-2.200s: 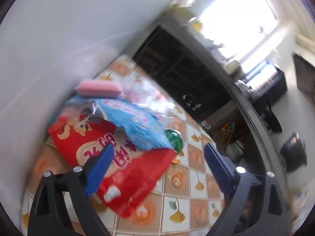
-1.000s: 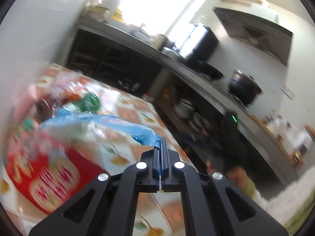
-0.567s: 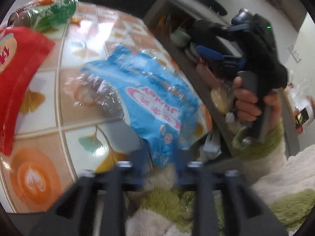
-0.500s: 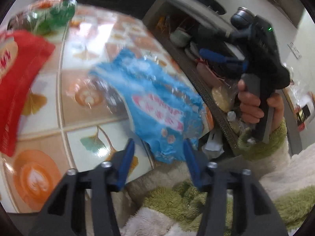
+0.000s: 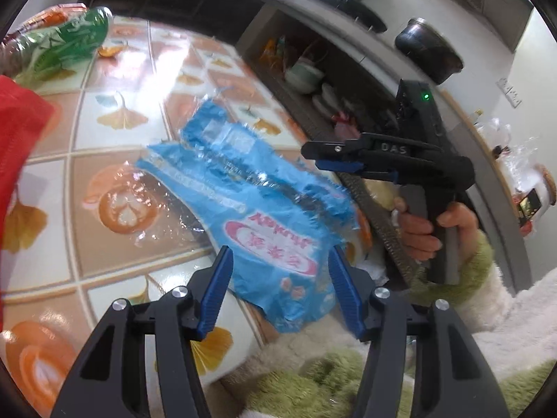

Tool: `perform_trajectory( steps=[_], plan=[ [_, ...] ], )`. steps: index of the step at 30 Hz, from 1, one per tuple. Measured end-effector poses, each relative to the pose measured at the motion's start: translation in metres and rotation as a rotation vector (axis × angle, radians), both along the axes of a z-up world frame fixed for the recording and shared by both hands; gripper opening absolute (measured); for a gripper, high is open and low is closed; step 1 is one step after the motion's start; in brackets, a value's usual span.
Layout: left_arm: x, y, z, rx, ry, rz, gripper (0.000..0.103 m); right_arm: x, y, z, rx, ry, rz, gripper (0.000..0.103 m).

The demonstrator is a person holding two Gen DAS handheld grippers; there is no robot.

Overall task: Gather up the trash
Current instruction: 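Close the right tool on the blue wrapper while the left tool releases it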

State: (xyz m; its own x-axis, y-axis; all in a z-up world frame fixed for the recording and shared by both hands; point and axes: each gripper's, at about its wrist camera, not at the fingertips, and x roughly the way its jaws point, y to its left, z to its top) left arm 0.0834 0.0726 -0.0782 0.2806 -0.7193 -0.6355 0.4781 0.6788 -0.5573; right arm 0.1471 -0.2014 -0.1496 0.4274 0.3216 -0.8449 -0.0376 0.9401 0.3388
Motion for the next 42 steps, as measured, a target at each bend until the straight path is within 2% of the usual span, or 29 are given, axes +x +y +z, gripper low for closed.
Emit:
perform_trajectory(
  steps=[3, 6, 15, 23, 31, 42],
  plan=[
    [0.0, -0.004, -0.009, 0.039, -0.002, 0.002, 0.054, -0.004, -0.007, -0.008, 0.03, 0.025, -0.017, 0.06],
    [-0.002, -0.006, -0.011, 0.041, -0.023, -0.01, 0.054, -0.007, -0.006, -0.011, 0.065, 0.041, -0.002, 0.061],
    [0.004, -0.012, -0.016, -0.019, -0.014, -0.035, 0.054, -0.003, 0.014, -0.025, 0.351, 0.146, 0.12, 0.062],
    [0.004, -0.029, -0.014, -0.033, -0.054, -0.09, 0.054, -0.001, 0.031, -0.029, 0.43, 0.199, 0.193, 0.061],
    [0.002, -0.056, -0.015, 0.006, -0.121, -0.171, 0.054, 0.001, 0.037, -0.031, 0.461, 0.244, 0.237, 0.062],
    [0.0, -0.062, -0.019, 0.009, -0.154, -0.197, 0.054, 0.009, 0.047, -0.034, 0.536, 0.308, 0.309, 0.082]
  ],
)
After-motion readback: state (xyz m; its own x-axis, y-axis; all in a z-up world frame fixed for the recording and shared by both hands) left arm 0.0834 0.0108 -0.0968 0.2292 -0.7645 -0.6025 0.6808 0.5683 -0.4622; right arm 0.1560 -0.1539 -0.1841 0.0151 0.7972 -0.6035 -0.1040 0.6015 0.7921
